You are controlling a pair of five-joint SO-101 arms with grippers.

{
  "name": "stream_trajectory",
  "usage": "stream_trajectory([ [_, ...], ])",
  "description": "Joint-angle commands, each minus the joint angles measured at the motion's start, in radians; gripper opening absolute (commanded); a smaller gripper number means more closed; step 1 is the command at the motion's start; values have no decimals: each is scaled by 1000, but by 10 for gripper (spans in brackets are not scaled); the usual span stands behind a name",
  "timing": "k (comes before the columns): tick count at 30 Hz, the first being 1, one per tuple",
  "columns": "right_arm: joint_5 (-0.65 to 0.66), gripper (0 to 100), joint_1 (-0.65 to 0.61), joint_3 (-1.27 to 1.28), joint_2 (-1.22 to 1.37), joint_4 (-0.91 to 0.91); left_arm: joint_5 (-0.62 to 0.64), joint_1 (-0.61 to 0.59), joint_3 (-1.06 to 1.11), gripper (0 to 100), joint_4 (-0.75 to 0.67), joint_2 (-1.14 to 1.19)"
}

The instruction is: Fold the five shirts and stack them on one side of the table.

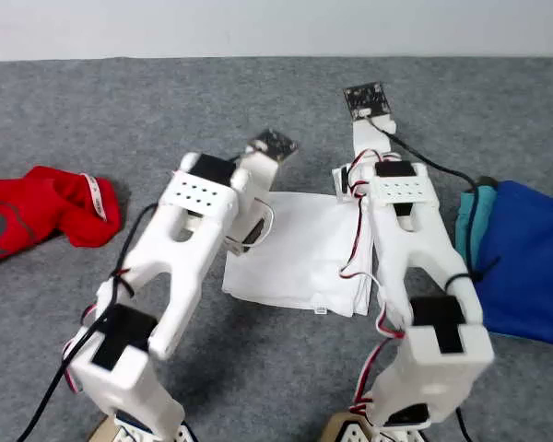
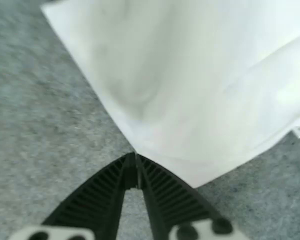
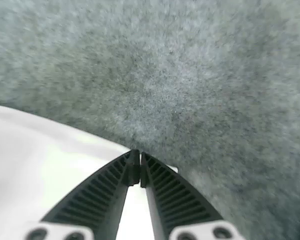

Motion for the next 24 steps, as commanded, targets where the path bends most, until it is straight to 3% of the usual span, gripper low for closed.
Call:
stream_trajectory([
  [1, -8, 11, -10, -49, -133, 90, 0, 3, -45, 5, 18, -110],
  [6, -15, 13, -12, -48, -208, 308, 28, -107, -50, 5, 15, -198],
  [15, -8, 10, -124, 5, -226, 725, 26, -494, -47, 5, 21, -296],
  [18, -8, 10, -136, 91, -229, 713, 23, -617, -45, 5, 37, -331],
  [24, -6, 10, -140, 261, -211, 487, 23, -787, -44, 5, 38, -367],
])
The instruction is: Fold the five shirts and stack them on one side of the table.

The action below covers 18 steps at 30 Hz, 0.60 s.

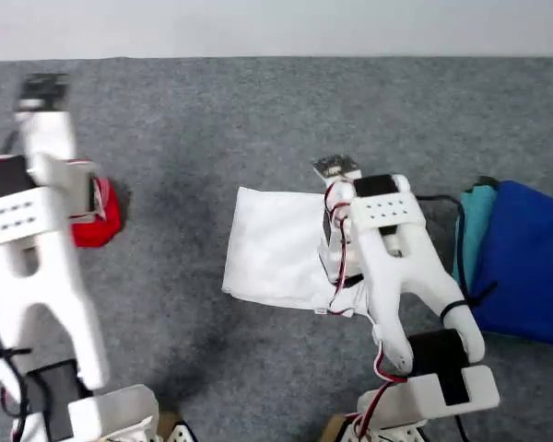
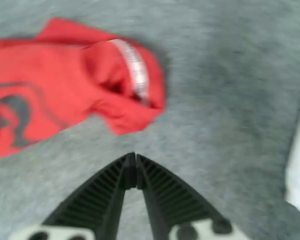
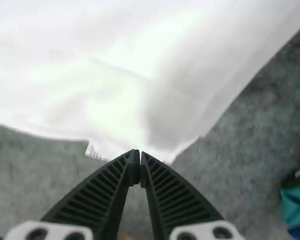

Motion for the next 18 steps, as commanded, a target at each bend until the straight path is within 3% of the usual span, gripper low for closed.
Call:
stream_trajectory([
  [1, 5, 10, -4, 66, -25, -117, 6, -87, -30, 5, 12, -49],
  [10, 167, 10, 197, 110, 125, -205, -11, -153, -30, 5, 12, -51],
  [18, 144, 10, 65, -28, -8, -16, -21, -152, -30, 5, 8, -51],
])
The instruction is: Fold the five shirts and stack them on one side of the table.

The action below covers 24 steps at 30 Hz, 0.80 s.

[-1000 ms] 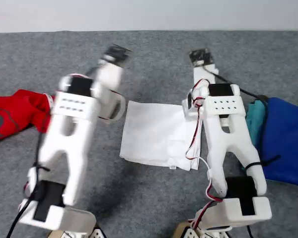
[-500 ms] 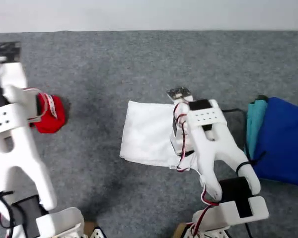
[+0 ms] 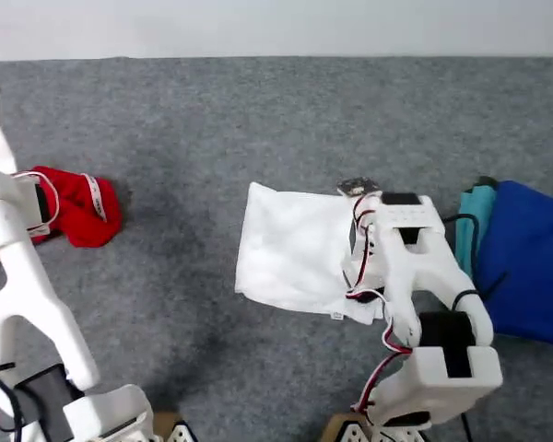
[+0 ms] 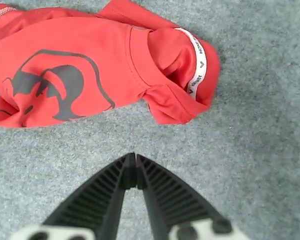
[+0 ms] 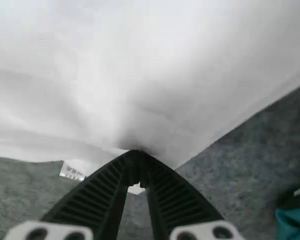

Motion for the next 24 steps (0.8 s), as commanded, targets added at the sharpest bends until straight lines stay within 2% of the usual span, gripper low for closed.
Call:
stream_trajectory([
  [1, -20, 10, -99, -104, -114, 67, -9, -6, -30, 5, 8, -44],
  [7, -55, 10, -298, -232, -171, 107, -9, -8, -31, 5, 8, -46],
  [10, -55, 10, -354, -238, -165, 79, -9, -8, -31, 5, 11, -46],
  [16, -61, 10, -300, -247, -125, 113, -6, -3, -30, 5, 48, -46],
  [20, -144, 10, -272, -247, -128, 199, -6, -5, -28, 5, 80, -46],
  [24, -152, 15, -229, -249, -128, 219, -9, -6, -30, 5, 101, -46],
])
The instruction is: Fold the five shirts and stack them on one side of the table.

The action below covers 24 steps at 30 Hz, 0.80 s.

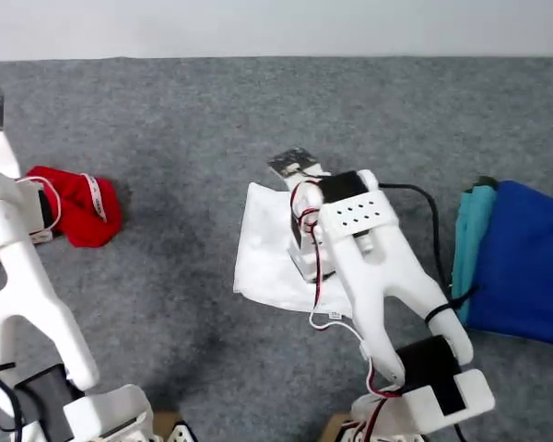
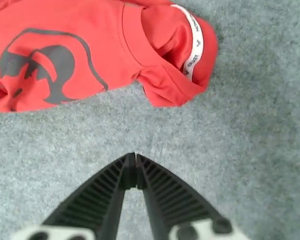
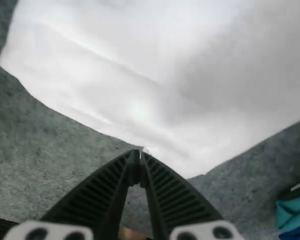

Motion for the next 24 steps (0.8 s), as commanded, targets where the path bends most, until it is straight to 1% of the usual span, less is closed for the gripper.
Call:
stream_trajectory([
  [1, -21, 16, 54, -68, -10, 10, -8, -3, -30, 5, 31, -46],
  [3, -26, 22, 87, -100, -1, 13, -8, -2, -30, 5, 48, -46],
  [4, -40, 42, 99, -114, -1, 12, -8, -3, -30, 5, 49, -46],
  [6, -115, 125, 111, -129, -1, 12, -9, -6, -30, 5, 49, -44],
  [9, -270, 290, 110, -132, -1, 12, -21, -3, -30, 5, 44, -38],
  [11, -339, 356, 105, -132, 1, -10, -41, -3, -28, 5, 40, -31],
  [13, -374, 369, 105, -130, 2, -54, -41, -2, -28, 5, 29, -14],
  [16, -387, 369, 105, -130, 42, -133, -41, -3, -27, 5, 29, 14],
  [21, -387, 369, 111, -132, 202, -248, -40, -3, -27, 5, 32, 48],
  [24, -387, 369, 111, -135, 292, -278, -40, -3, -27, 5, 29, 58],
])
